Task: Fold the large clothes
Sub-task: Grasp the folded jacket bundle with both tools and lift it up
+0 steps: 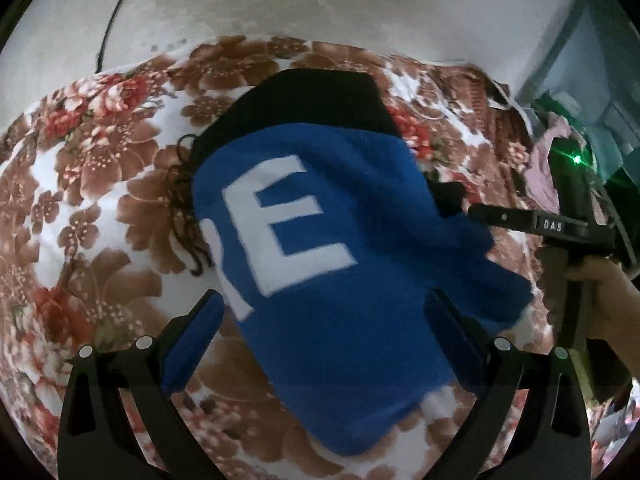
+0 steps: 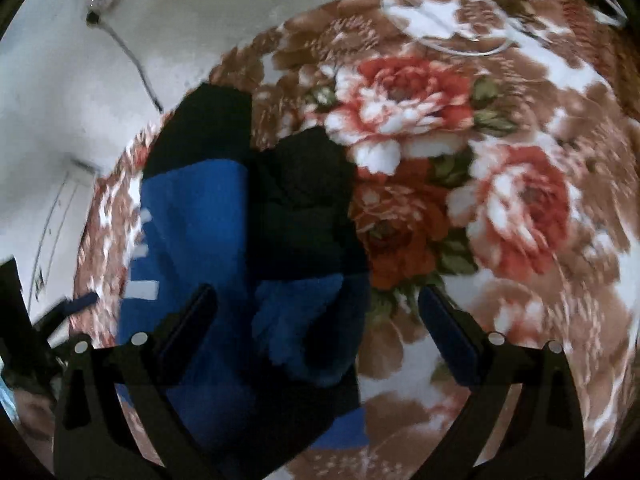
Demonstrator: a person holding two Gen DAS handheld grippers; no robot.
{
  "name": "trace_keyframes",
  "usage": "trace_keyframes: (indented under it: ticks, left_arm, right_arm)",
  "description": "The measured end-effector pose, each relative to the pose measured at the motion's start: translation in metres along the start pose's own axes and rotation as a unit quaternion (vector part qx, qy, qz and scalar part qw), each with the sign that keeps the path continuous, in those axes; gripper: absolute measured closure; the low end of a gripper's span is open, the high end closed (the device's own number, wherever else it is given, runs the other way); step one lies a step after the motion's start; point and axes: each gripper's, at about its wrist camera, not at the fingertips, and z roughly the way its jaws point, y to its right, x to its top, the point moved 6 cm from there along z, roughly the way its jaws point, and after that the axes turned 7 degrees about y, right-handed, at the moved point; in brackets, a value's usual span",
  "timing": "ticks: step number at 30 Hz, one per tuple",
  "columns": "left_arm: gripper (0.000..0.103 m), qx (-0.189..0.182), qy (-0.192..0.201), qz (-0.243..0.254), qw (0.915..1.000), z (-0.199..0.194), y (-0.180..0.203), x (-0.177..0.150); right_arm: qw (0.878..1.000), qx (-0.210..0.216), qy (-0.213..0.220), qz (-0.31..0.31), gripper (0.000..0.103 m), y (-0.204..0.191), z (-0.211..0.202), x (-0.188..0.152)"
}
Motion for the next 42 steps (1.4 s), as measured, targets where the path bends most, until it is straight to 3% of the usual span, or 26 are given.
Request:
trace_keyframes:
  ticks: [5,8,14,19,22,24,25,29,32,35,36,39,42]
  left_arm:
    - [0.005,0.004,-0.012,-0.021,0.9997,0.027,-0.026,-0.006]
    - [0.005,-0.047,-0.03,-0.088,0.9945,0.049,-0.041,-0.012]
    - [0.005,-0.118,-0.05,-0.161,0.9787,0.08,-0.051,-0.02]
    - [0.004,-0.135,-0.072,-0.164,0.9745,0.095,-0.056,-0.03]
    - [0.004,-0.152,-0.091,-0.193,0.965,0.099,-0.068,-0.037]
    - [0.004,-0.176,-0.106,-0.223,0.9529,0.106,-0.073,-0.049]
    - [0.004,-0.181,-0.101,-0.229,0.9511,0.106,-0.073,-0.051]
    - [0.004,-0.175,-0.088,-0.191,0.9619,0.103,-0.054,-0.043]
    - [0.004,-0.186,-0.091,-0.178,0.9621,0.105,-0.035,-0.039]
    - [0.007,-0.177,-0.086,-0.173,0.965,0.104,-0.024,-0.035]
    - [0.013,-0.176,-0.081,-0.175,0.9654,0.102,-0.023,-0.033]
    - [0.024,-0.161,-0.081,-0.171,0.9686,0.1,-0.019,-0.036]
    - [0.037,-0.156,-0.086,-0.183,0.9667,0.109,-0.025,-0.039]
  right_arm:
    - [0.998,0.015,-0.044,-0.039,0.005,-0.011,0.037,-0.006]
    - [0.998,0.027,-0.057,-0.027,0.005,-0.009,0.053,-0.011]
    - [0.995,0.064,-0.069,0.024,0.005,0.001,0.075,-0.021]
    - [0.99,0.106,-0.092,0.026,0.005,-0.012,0.08,-0.029]
    - [0.984,0.132,-0.114,0.024,0.005,-0.022,0.082,-0.036]
    - [0.982,0.124,-0.139,0.026,0.005,-0.019,0.092,-0.044]
    - [0.981,0.128,-0.141,0.035,0.005,-0.016,0.095,-0.044]
    - [0.978,0.148,-0.142,0.043,0.005,-0.011,0.098,-0.046]
    - [0.976,0.156,-0.143,0.049,0.004,-0.011,0.097,-0.049]
    - [0.974,0.169,-0.146,0.032,0.021,-0.025,0.091,-0.051]
    - [0.976,0.162,-0.141,0.025,0.028,-0.028,0.088,-0.049]
    - [0.979,0.148,-0.136,0.017,0.033,-0.03,0.085,-0.051]
    - [0.979,0.156,-0.127,0.038,0.043,-0.028,0.091,-0.058]
